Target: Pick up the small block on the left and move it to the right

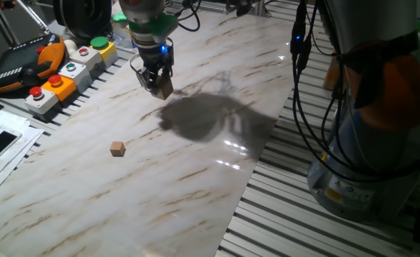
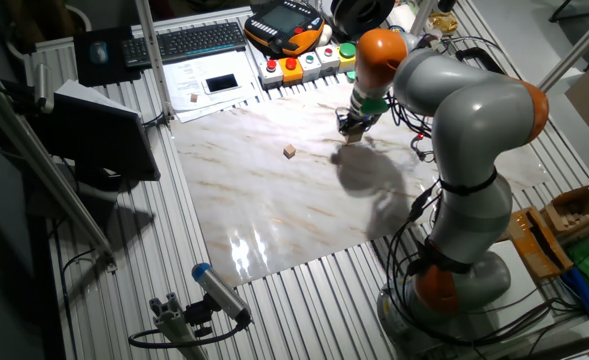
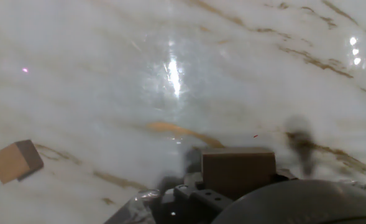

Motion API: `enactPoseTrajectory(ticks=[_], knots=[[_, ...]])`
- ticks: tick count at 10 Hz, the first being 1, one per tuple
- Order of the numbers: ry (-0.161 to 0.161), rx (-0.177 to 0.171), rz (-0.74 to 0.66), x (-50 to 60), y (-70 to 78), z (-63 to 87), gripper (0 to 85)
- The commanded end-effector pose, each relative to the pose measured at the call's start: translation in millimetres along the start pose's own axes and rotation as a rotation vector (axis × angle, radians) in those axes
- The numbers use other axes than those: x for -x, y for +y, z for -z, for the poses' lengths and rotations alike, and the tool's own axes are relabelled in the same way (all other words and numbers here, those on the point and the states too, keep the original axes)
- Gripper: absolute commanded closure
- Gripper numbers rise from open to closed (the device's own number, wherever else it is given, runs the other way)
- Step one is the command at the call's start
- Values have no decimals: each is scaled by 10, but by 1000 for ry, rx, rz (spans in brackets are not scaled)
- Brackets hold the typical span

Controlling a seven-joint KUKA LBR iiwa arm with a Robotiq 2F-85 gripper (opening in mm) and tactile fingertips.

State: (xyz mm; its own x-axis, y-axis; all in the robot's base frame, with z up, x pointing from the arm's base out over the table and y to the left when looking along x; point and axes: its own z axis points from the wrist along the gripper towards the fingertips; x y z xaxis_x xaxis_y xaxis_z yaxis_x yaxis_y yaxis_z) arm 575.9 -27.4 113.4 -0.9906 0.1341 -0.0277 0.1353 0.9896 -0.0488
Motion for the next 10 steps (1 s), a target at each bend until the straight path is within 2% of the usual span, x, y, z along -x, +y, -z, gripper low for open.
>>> enactPoseTrajectory(ticks=[1,2,3,4,5,6,7,9,10], knots=[[3,9,-42,-1,8,0,843],[7,18,-76,-1,8,0,843],[-4,2,-97,-1,8,0,843],[-18,-42,-133,-1,8,0,843],[-29,-61,-173,-1,8,0,843],[-33,-68,-185,-1,8,0,843],[-21,-58,-188,-1,8,0,843],[-18,-48,-205,-1,8,0,843],[-29,-55,-201,-1,8,0,843]])
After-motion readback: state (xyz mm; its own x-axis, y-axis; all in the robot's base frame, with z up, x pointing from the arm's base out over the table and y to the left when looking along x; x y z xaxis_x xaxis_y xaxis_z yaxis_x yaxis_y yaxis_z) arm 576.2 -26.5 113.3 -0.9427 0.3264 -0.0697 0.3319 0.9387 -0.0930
